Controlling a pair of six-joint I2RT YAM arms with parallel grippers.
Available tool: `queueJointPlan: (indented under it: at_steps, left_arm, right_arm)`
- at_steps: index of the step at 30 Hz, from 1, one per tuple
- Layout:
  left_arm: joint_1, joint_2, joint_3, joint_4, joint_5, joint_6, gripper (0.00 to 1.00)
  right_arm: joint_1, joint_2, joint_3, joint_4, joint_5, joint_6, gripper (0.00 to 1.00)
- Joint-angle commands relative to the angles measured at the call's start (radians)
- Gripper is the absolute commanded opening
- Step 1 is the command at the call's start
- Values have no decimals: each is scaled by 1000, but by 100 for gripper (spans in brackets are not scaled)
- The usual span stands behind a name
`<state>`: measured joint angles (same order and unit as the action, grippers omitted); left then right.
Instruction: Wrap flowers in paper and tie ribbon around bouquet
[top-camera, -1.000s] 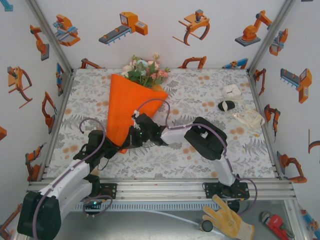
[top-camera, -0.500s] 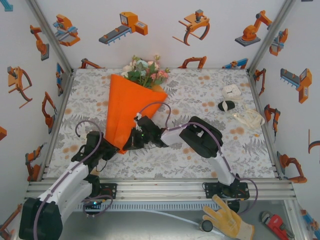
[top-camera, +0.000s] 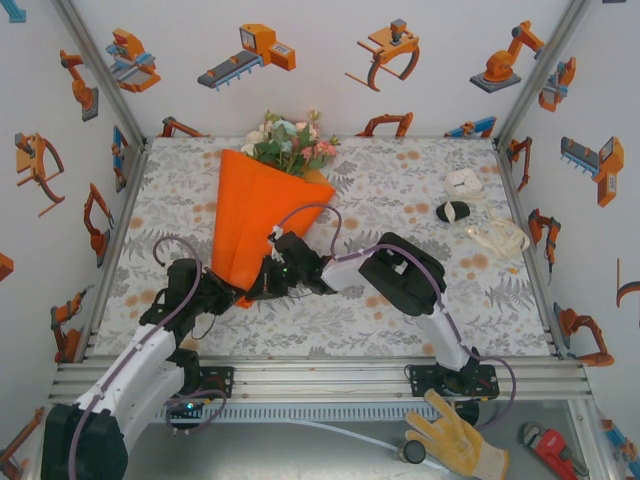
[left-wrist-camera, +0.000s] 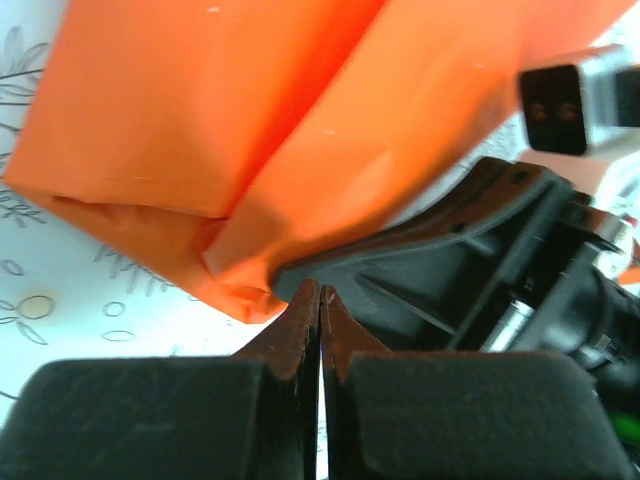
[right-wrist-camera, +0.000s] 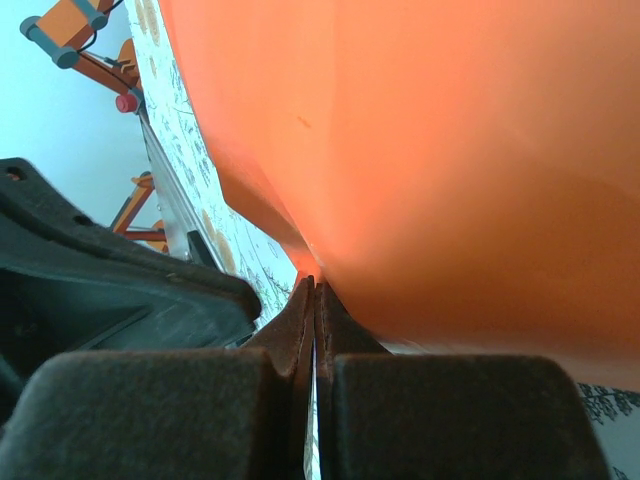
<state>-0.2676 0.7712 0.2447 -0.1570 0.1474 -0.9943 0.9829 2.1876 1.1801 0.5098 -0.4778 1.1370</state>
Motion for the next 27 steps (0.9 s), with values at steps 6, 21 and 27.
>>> queueJointPlan:
  at_steps: [6, 21, 27]
  left_arm:
    - [4, 187, -3, 62, -101, 39, 5]
    - [3, 44, -38, -74, -175, 28, 1]
    - [3, 54, -44, -75, -169, 26, 1]
  right_arm:
    - [-5, -8, -33, -120, -5, -54, 0]
    - [17, 34, 17, -85, -62, -40, 3]
    - [6, -56, -18, -108, -33, -66, 3]
